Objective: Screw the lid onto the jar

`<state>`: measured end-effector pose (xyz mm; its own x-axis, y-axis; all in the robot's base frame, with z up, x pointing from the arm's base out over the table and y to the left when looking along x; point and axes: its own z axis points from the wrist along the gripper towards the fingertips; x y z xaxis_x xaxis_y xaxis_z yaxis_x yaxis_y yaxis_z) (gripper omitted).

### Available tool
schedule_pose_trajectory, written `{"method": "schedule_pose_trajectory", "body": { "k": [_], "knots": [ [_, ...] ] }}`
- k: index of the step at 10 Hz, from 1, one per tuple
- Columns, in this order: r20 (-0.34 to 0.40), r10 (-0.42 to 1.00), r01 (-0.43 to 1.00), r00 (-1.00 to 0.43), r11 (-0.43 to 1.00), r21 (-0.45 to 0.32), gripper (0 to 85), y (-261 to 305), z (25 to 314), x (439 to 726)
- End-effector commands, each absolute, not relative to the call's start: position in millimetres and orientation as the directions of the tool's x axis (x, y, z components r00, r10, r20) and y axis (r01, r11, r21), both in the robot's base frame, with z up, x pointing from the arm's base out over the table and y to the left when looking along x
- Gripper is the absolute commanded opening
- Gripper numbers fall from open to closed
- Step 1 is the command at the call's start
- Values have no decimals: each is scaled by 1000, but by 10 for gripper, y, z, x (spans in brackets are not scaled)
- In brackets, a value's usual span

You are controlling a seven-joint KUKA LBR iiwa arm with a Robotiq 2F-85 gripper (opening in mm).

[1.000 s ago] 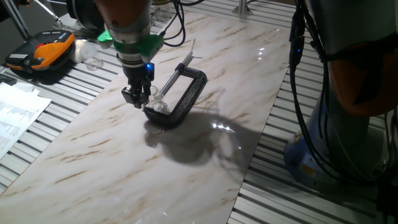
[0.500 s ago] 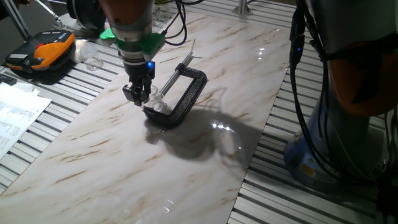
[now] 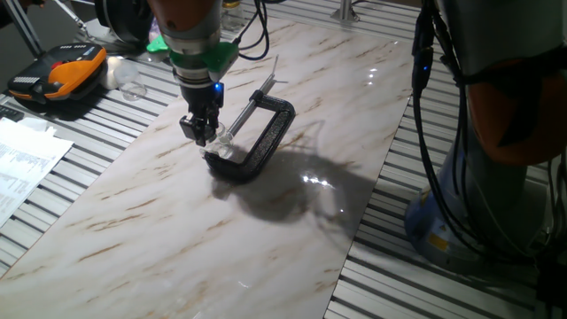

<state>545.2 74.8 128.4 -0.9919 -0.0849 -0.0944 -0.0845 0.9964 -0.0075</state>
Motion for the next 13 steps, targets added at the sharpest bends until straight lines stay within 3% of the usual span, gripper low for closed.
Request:
{"method": "schedule_pose_trajectory", "body": {
  "k": [1, 13],
  "knots": [
    [-91, -88, -87, -992, 996, -9, 0, 728, 1296, 5456],
    [-87, -91, -92, -992, 996, 9, 0, 391, 1190, 5496]
  ]
}}
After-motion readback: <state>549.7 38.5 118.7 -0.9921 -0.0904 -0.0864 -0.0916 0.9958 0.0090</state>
